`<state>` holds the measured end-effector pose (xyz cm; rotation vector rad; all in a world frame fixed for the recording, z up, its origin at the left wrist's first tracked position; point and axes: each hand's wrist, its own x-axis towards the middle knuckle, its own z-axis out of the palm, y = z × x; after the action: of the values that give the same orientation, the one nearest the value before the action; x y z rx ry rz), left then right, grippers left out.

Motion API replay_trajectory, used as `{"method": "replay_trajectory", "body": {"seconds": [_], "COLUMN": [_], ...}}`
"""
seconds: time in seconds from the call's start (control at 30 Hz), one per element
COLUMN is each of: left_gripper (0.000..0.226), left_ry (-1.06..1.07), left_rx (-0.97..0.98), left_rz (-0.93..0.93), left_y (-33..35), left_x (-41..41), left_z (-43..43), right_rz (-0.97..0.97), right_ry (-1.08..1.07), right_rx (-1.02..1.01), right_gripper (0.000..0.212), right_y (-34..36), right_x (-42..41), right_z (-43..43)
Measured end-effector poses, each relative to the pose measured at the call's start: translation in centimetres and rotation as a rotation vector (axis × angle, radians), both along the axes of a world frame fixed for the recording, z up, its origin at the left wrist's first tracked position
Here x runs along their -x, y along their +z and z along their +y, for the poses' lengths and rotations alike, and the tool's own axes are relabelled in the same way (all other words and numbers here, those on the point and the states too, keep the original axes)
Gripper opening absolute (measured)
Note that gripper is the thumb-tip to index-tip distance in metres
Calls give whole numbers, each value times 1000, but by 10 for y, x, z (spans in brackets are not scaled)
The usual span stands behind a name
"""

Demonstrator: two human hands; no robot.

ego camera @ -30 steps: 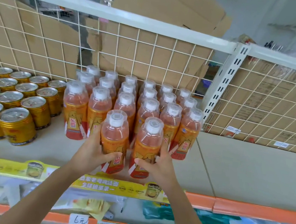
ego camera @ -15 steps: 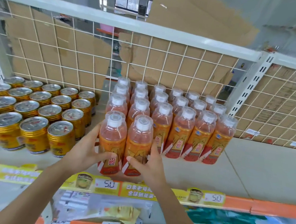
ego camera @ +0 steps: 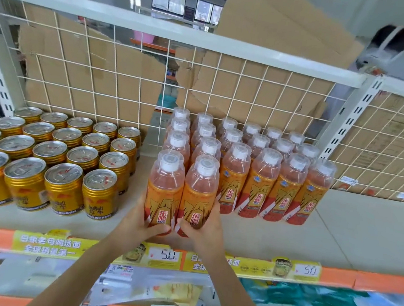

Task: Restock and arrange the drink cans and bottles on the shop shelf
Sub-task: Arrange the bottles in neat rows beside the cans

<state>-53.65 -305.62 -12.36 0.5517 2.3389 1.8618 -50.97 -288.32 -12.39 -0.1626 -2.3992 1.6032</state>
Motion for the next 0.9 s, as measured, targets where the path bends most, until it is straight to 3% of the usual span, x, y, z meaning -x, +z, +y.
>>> {"method": "replay_trajectory", "body": {"seconds": [0.1,0.37,0.57,0.9], "left_gripper": [110,90,118,98], "left_ry": [18,40,129,47], "left_rx": [68,37,142,48], "left_rz": [-17,-1,17,-5], "left_y": [-13,-12,-21,-23], "left_x": [8,8,16,19], "left_z": [-6,8,8,4], "right_rz": [-9,19,1,30], "right_ry": [9,-29,9,16], "right_rx": [48,124,137,154], "right_gripper": [90,77,87,85], "right_y": [-1,-3,-4,-6], "right_x": [3,4,10,9], "right_z": [1,2,6,4]}}
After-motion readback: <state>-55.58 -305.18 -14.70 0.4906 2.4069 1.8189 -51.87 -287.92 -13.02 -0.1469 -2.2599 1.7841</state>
